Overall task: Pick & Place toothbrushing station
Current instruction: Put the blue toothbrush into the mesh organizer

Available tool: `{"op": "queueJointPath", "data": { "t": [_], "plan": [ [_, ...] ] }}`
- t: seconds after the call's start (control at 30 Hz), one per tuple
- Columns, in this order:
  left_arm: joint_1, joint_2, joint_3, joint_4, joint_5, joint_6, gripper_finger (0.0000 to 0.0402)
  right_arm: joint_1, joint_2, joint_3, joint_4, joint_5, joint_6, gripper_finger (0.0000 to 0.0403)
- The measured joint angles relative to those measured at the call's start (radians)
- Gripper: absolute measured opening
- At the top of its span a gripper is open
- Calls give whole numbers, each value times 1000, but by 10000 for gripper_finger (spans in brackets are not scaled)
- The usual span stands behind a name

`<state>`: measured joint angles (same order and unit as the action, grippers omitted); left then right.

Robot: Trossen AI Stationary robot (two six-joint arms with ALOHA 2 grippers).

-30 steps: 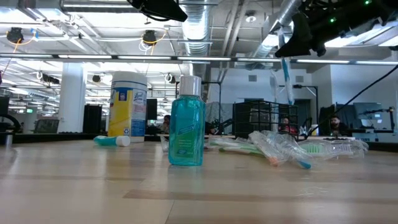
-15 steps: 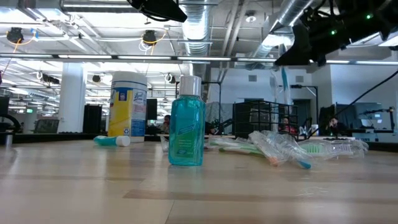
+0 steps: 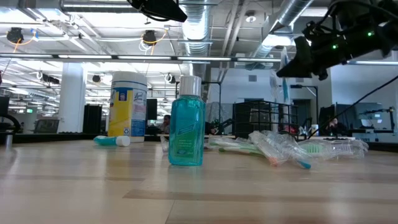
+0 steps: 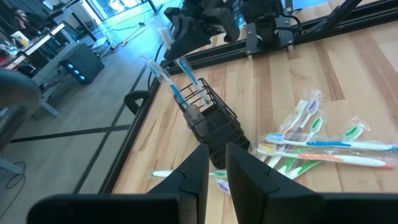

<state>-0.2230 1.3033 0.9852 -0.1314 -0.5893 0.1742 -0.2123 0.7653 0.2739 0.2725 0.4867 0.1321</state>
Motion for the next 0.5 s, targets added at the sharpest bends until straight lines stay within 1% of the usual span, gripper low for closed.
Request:
{"op": "queueJointPath", "data": {
  "t": [0.13, 0.37, 0.5],
  "plan": [
    [0, 0, 0, 0, 1, 0, 49, 0, 0, -38, 57, -18, 1, 7],
    [0, 0, 0, 0, 1, 0, 49, 0, 3, -44, 53, -42, 11, 7],
    [0, 0, 0, 0, 1, 0, 49, 0, 34, -45, 61, -42, 19, 7]
  ]
}}
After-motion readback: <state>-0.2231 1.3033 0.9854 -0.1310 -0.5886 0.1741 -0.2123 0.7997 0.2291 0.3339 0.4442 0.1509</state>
